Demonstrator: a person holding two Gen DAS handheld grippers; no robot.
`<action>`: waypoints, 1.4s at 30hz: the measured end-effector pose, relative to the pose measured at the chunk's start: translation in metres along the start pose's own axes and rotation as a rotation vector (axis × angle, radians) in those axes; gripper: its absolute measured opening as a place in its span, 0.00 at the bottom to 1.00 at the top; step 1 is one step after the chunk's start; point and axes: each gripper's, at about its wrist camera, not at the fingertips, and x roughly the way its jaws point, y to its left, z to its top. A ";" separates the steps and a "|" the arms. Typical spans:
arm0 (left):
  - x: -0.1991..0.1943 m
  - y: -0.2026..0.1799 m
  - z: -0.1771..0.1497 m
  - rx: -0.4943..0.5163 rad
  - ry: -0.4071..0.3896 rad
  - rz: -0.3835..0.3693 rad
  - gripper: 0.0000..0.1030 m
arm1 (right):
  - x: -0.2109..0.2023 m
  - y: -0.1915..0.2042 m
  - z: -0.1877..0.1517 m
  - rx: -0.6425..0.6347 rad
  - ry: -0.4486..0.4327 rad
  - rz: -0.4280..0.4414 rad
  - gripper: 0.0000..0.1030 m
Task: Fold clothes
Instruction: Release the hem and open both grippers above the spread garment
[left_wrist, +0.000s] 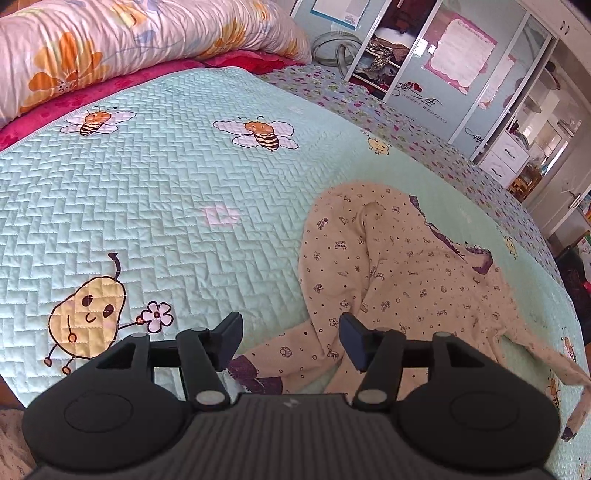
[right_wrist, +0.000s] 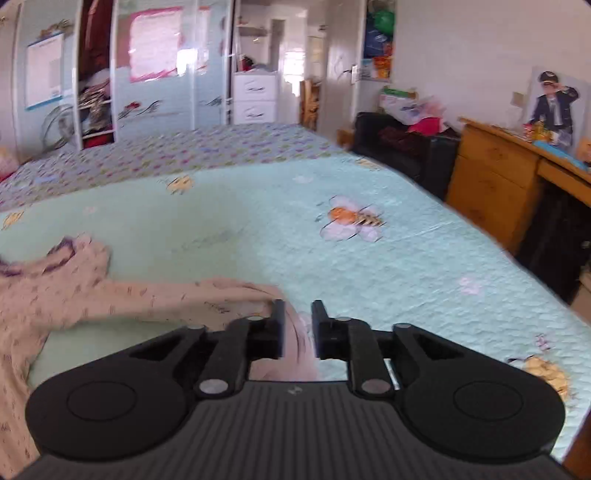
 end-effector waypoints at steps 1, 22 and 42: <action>0.000 0.001 -0.005 0.003 0.019 -0.003 0.61 | -0.009 -0.006 0.000 0.044 0.006 0.043 0.46; -0.009 -0.021 -0.113 0.374 0.058 0.059 0.61 | -0.091 0.073 -0.166 0.232 0.282 0.538 0.55; 0.009 -0.055 -0.159 0.661 -0.080 0.145 0.61 | -0.042 0.080 -0.177 0.426 0.217 0.619 0.06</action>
